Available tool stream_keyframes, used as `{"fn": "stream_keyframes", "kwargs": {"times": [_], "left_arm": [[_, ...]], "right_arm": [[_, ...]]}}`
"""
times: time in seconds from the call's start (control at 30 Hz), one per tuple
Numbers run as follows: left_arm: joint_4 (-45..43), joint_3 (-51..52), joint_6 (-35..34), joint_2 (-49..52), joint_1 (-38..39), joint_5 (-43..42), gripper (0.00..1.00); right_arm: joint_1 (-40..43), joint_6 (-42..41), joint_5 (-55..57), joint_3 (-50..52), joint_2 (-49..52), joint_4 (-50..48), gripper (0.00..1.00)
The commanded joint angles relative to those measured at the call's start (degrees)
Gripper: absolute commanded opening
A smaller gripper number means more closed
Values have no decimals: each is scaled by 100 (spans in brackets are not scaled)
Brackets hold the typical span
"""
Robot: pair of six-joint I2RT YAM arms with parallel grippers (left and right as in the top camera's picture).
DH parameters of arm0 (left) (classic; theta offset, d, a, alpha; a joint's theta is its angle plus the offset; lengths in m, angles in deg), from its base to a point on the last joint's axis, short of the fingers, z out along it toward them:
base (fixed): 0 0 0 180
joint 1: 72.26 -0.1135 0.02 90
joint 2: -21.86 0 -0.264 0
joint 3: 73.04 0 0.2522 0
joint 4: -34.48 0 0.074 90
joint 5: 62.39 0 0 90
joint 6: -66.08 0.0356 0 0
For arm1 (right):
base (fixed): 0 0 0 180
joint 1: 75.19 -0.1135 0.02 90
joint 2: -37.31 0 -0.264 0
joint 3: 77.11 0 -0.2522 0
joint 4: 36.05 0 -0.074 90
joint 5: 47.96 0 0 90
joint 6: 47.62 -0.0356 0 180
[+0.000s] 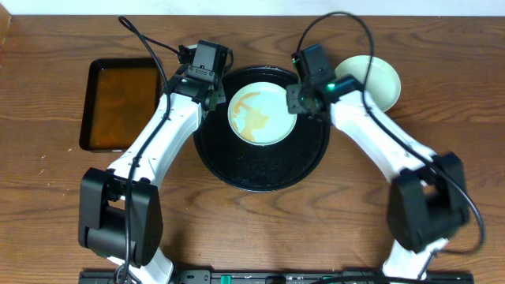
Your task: Clean dirty plates on tray and stack at the side
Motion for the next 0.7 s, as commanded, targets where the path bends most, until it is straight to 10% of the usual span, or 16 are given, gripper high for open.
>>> {"fn": "stream_keyframes", "kwargs": {"times": [0.0,0.27,0.53,0.67], "left_arm": [[33,28,-55,35,2,142,8],[4,28,-55,35,2,142,9],[2,28,-55,35,2,142,9],[2,28,-55,35,2,142,9]], "right_arm": [[120,-286,-170,-7,446,-149,49],[286,-286,-800,-7,1043,-634,42],[195,-289,-776,-7,1165,-654,1],[190,-385,-778,-7,1121,-603,1]]}}
